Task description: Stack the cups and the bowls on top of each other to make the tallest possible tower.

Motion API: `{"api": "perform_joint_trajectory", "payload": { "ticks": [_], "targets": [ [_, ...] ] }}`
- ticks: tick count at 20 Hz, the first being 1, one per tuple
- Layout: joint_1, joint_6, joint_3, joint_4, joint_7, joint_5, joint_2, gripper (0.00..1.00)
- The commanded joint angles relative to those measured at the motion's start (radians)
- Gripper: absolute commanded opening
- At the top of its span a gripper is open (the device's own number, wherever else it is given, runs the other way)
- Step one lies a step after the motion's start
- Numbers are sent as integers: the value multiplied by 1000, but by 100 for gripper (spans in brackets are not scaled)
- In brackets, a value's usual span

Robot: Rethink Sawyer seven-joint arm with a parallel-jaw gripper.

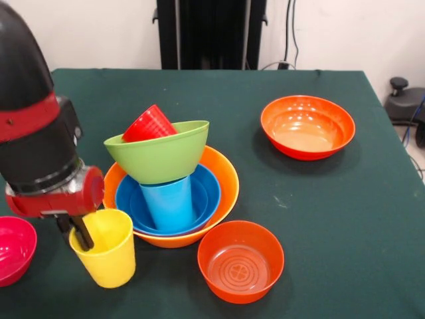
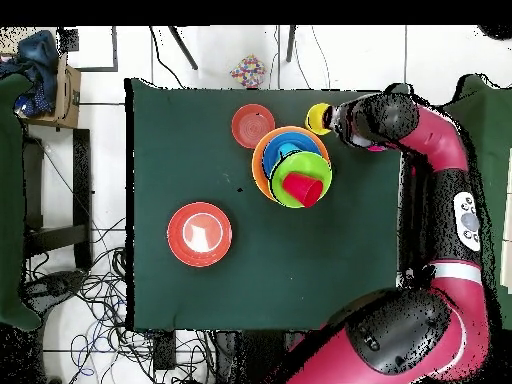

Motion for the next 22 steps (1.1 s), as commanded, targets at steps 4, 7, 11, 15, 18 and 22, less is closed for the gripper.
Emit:
{"api": "perform_joint_trajectory", "payload": {
  "ticks": [4,7,11,15,18,22],
  "targets": [
    [-15,138,4,129,-119,59,-164,0],
    [-22,157,1,164,-115,79,-199,0],
    [-29,187,-1,203,-107,106,-242,0],
    [-33,215,-1,242,-102,131,-284,0],
    [-33,213,-1,285,-96,143,-313,0],
    [-31,208,3,352,-87,159,-355,0]
  ]
}}
